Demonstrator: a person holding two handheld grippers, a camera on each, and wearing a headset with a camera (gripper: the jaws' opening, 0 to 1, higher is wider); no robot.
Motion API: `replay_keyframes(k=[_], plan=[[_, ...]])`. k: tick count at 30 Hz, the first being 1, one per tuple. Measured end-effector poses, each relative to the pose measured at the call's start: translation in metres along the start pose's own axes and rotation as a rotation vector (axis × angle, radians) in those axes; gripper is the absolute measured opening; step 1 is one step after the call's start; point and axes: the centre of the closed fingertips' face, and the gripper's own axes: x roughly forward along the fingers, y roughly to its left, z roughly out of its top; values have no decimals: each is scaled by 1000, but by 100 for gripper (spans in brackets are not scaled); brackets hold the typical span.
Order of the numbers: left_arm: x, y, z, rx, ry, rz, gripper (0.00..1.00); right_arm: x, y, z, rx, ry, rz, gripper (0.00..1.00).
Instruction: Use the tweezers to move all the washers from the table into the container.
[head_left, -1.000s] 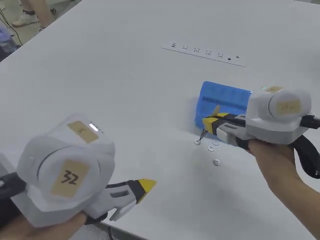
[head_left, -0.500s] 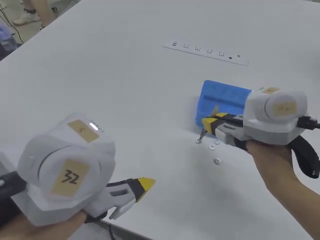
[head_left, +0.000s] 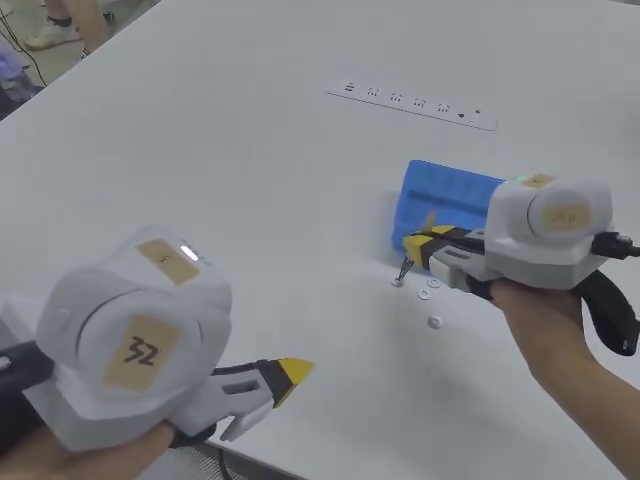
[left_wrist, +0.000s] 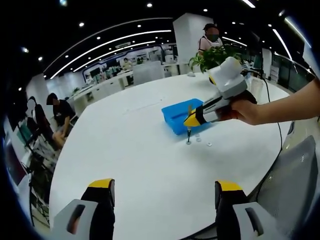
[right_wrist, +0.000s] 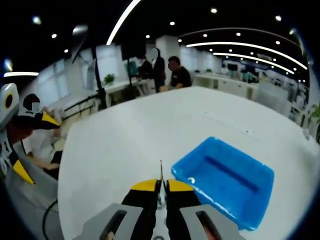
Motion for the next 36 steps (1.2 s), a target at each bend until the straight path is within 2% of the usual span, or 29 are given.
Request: replay_keyframes(k=[11,15,18,29,36], plan=[[0,2,3,7,-7,9,84,-3,-2,-4,-11,0,-2,1],[0,-1,4,17,-7,-3,80,-4,-1,-4,-6,10,2,1],[-1,1,6,21,-14,12,80,-4,-1,-4,-11,14,4,1],[-3,0,7,19,-14,3,82,-10,-4,2,-20,6,-1,1],[-5,-1,7,33,-12,10,82,-19,-2,13,-39,-10,-10,1]])
